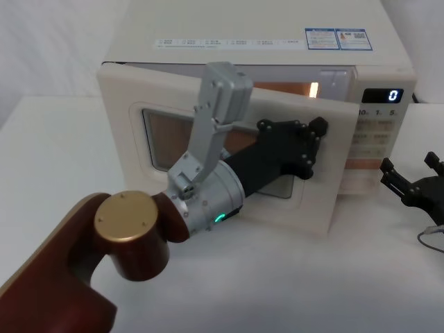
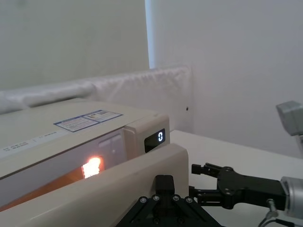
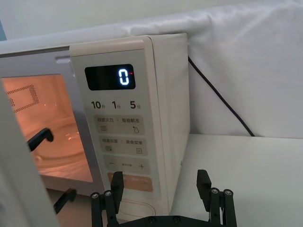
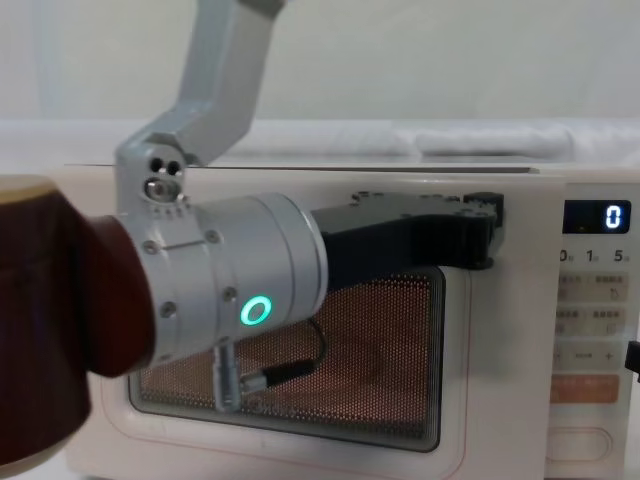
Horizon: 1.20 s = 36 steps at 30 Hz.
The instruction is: Press the button to open the microwave door with one hand; close the microwave door with the other hand.
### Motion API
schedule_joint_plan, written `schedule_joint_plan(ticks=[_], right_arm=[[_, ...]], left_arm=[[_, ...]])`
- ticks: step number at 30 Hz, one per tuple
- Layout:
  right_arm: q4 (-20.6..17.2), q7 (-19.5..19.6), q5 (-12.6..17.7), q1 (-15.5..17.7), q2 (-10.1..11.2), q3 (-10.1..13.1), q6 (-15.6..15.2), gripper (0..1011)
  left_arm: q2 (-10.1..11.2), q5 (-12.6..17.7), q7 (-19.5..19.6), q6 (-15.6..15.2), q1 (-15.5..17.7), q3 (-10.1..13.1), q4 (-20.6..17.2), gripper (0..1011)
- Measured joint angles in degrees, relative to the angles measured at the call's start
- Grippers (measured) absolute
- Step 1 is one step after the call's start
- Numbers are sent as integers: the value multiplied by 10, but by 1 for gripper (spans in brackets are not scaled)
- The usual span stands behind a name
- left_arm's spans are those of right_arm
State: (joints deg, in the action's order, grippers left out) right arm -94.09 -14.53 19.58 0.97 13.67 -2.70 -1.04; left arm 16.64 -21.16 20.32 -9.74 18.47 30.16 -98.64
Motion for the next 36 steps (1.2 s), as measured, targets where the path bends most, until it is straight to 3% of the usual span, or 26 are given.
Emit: schedule_joint_plan(ticks=[17, 36], right_arm=[[0, 0, 0, 0, 0, 0, 0, 1002], [0, 0, 0, 0, 0, 0, 0, 1002]], left_arm=[[-40, 48, -15, 14, 37, 10, 70, 0], [-81, 80, -16, 28, 75, 5, 134, 0]])
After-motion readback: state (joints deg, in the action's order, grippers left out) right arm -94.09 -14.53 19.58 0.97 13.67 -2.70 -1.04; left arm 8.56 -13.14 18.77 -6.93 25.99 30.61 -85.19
